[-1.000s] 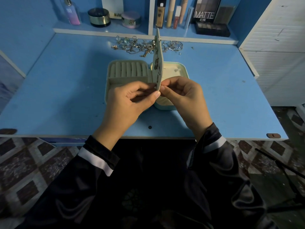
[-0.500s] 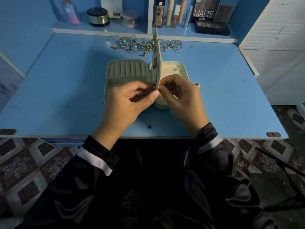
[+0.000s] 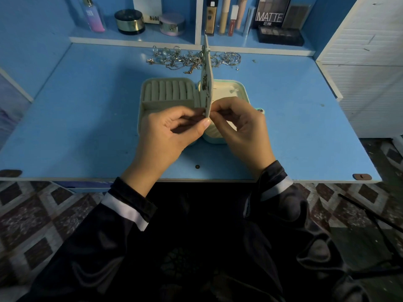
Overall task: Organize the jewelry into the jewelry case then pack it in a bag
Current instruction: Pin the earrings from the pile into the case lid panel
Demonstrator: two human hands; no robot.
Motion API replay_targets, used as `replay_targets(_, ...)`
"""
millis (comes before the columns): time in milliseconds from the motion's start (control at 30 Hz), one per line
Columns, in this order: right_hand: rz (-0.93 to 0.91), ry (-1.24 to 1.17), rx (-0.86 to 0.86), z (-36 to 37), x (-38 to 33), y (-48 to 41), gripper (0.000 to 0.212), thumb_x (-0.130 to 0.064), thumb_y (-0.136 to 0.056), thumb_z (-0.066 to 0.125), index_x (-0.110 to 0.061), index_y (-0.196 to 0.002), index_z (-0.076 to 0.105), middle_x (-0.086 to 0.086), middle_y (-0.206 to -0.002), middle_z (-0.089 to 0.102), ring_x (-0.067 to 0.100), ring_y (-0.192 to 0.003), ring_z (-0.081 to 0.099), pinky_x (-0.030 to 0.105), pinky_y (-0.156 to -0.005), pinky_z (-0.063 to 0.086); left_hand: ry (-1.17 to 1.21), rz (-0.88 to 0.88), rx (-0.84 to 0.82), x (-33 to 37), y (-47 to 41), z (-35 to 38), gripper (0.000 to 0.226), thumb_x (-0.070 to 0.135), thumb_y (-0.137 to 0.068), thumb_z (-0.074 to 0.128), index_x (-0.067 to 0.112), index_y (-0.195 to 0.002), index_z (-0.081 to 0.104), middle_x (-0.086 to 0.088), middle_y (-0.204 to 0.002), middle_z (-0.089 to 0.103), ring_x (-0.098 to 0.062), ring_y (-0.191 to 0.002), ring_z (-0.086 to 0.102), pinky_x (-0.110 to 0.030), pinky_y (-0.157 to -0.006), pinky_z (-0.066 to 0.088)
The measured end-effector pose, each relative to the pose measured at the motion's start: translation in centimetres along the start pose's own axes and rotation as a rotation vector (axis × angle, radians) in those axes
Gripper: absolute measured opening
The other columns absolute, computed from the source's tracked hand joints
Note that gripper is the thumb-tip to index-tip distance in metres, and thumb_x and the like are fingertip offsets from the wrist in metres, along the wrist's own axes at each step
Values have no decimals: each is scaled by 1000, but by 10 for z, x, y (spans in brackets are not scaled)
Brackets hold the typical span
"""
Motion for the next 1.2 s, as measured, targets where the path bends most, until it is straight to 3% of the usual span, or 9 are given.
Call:
replay_targets(433,9,-40,13,-2,1,1,7,1,-89,63,-2,-94,66,11,-91,67,15,-86,64,20,-82,48,-24,9,5,-1,0,-1,19,12,-83,77,26,-94,70,23,-87,73,-5,-85,73,-17,-77,55)
replay_targets(633,106,-133,-35,-2,8,-1,12,-1,-88,65,-5,-99,65,15,-97,69,22,-92,67,29,-87,52,-18,-3,16,-3,0,-1,20,12,-83,77,28,-93,69,23,-87,73,-4,-84,72,-15,-77,54)
replay_targets(833,161,-160,16,-27,2,-8,12,1,-90,63,-1,-102,65,13,-94,66,5,-83,62,15,-74,48,-3,-64,16,-10,0,1,14,12,-83,77,20,-92,71,15,-84,75,-5,-81,72,-15,-76,53)
replay_targets(1000,124,-68,19,-41,-12,-28,17,-12,-94,62,-3,-108,66,15,-100,70,26,-92,66,37,-82,53,-16,-89,-26,-11,-2,4,16,12,-84,76,7,-99,71,2,-94,75,-10,-87,72,-19,-81,54)
replay_targets(1100,112,-18,-19,-39,-20,-37,27,-18,-97,57,-4,-119,64,8,-113,69,22,-108,65,35,-90,53,-18,-94,-52,-10,-5,7,16,11,-84,76,12,-99,69,1,-96,74,-10,-89,72,-20,-84,54)
replay_targets(1200,123,-29,-50,-34,-23,-40,32,-22,-98,54,-7,-125,61,6,-119,68,21,-114,63,42,-95,52,-38,-94,-76,-9,-6,11,16,12,-84,76,18,-97,68,4,-97,74,-9,-91,71,-21,-87,54)
Point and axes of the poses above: each hand's wrist, its own y-axis away from the middle knuckle, its own z-axis out of the palm, x = y × z, the point moved 9 cm from there along -y, towards the middle knuckle
